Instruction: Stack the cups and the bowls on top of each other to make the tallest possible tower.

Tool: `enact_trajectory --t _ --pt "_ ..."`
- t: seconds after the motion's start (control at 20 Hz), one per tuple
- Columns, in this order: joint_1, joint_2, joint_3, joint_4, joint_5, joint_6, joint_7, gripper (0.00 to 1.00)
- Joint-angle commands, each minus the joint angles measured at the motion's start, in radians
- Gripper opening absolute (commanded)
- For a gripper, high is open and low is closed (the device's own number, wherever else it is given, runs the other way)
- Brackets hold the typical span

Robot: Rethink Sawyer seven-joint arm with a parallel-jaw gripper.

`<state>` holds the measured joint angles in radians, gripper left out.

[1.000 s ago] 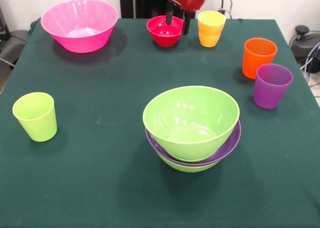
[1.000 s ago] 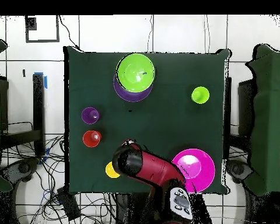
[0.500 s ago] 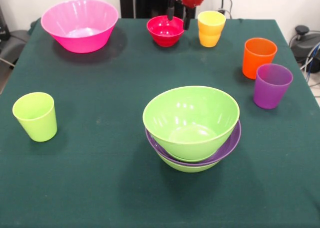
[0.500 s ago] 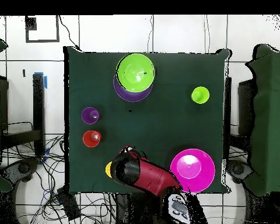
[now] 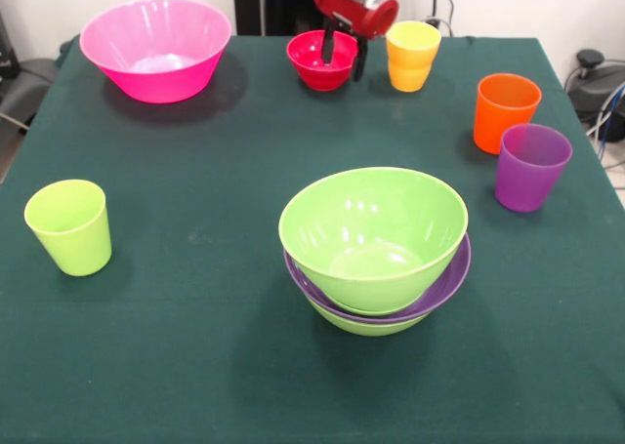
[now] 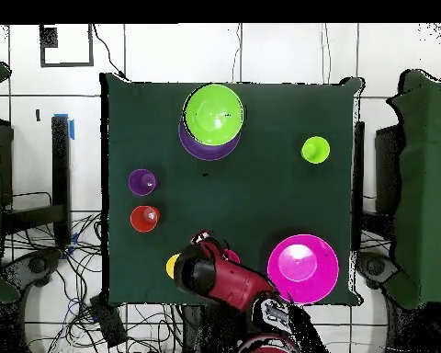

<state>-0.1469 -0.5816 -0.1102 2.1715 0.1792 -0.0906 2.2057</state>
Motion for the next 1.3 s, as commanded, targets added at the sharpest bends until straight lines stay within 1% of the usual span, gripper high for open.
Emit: enact_trajectory --t 0.05,0.15,0.5,0.8,0.9,1.15,1.3 --pt "0.002 0.100 0.125 0.041 0.025 -0.088 0.248 1.00" --pt "0.006 0.091 0.126 0.056 0.024 -0.093 0.254 1.00" --pt "0.010 0.008 0.128 0.116 0.020 -0.045 0.259 1.00" --pt "-0.008 -0.012 0.133 0.135 0.002 -0.040 0.252 1.00" --pt "-0.015 -0.005 0.134 0.139 -0.005 -0.053 0.250 1.00" --pt "-0.035 0.082 0.145 0.117 -0.030 -0.142 0.257 1.00" --pt "-0.038 0.120 0.147 0.102 -0.036 -0.178 0.262 1.00"
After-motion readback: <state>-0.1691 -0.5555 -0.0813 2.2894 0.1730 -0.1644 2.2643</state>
